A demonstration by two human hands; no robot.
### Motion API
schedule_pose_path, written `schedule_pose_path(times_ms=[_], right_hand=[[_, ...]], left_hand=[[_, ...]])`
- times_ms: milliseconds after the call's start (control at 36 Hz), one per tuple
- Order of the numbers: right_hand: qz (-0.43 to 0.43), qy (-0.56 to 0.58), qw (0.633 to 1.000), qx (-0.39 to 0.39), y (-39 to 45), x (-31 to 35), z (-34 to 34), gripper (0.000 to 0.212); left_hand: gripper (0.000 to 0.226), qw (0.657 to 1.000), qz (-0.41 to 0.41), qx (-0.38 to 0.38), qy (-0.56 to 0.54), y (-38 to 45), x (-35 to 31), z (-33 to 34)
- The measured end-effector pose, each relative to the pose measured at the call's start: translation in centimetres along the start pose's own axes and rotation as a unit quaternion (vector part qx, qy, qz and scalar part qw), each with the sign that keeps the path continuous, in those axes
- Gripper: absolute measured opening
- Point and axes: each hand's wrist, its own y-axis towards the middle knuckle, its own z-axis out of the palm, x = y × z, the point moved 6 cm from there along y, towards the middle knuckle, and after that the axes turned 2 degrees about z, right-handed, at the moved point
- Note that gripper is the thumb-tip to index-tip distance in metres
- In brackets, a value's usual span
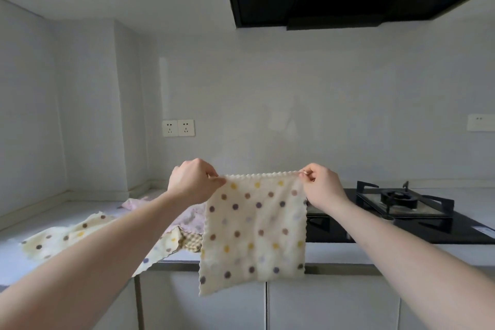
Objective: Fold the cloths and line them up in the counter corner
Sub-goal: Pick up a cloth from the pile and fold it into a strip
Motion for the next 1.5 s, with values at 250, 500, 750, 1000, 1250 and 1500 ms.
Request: schedule_pose_path(times_ms=[250,500,750,1000,1250,1500], right_hand=[[0.096,-0.011,0.994,0.042,1.2,-4.7,2.9,0.017],[0.199,0.161,0.966,0.041,2.7,-8.5,6.1,0.017],[0.120,0.065,0.990,0.023,4.6,-9.8,7.6,0.019],[0.094,0.051,0.993,0.045,3.8,-11.5,8.0,0.018],[0.077,0.009,0.994,0.083,0.4,-13.8,7.5,0.017],[0.036,-0.039,0.990,0.129,-2.4,-14.7,7.2,0.015]], left_hand=[[0.025,0.986,-0.076,0.145,-0.040,1.1,0.7,6.7],[0.030,0.974,-0.114,0.138,-0.136,3.1,1.5,10.8],[0.013,0.964,-0.088,0.141,-0.207,4.2,1.7,14.4],[0.028,0.961,-0.074,0.146,-0.225,3.6,2.6,17.2],[0.019,0.963,-0.066,0.152,-0.215,-0.2,3.7,18.8],[0.023,0.982,-0.013,0.154,-0.109,-3.6,4.0,18.8]])
